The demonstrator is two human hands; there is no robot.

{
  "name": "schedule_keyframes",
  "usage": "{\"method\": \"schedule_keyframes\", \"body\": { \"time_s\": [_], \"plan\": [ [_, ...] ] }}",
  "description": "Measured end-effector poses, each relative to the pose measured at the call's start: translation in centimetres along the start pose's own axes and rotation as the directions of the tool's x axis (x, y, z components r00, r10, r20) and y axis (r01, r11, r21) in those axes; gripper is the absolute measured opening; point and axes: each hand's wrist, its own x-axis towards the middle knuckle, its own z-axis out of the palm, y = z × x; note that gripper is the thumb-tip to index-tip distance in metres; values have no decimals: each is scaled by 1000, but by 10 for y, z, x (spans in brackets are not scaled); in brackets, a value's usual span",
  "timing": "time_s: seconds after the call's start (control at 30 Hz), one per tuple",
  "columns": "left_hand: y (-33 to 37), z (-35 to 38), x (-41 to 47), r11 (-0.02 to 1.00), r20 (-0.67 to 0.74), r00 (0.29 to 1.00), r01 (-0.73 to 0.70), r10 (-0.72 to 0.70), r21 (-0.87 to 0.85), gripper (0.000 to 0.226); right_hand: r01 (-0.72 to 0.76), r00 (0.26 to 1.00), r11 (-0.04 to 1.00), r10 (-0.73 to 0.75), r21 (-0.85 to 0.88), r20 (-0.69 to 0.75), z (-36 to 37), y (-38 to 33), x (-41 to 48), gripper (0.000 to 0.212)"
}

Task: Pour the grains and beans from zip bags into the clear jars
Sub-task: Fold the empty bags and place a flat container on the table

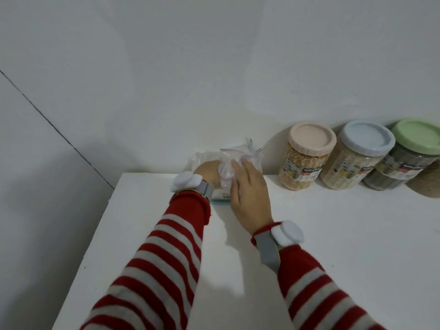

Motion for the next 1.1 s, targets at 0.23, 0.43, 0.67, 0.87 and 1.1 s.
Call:
{"method": "schedule_keyframes", "body": {
  "time_s": [0.23,0.43,0.67,0.87,1.1],
  "plan": [
    [-27,-39,-28,978,115,980,-143,161,-154,23,100,910,896,94,-433,404,0,2,45,59],
    [-25,-7,-51,886,-169,874,-463,456,0,44,138,843,887,129,-441,523,0,0,53,36],
    [-34,4,-32,809,-79,877,-398,474,432,61,48,995,972,-66,-231,-71,5,16,-50,15],
    [-37,13,-36,666,-156,689,-577,708,473,31,70,986,851,21,-520,167,27,18,-38,21],
    [-26,-20,-41,703,-277,649,-615,708,357,29,301,946,883,-229,-360,229,-2,-2,-44,8]
  ]
}}
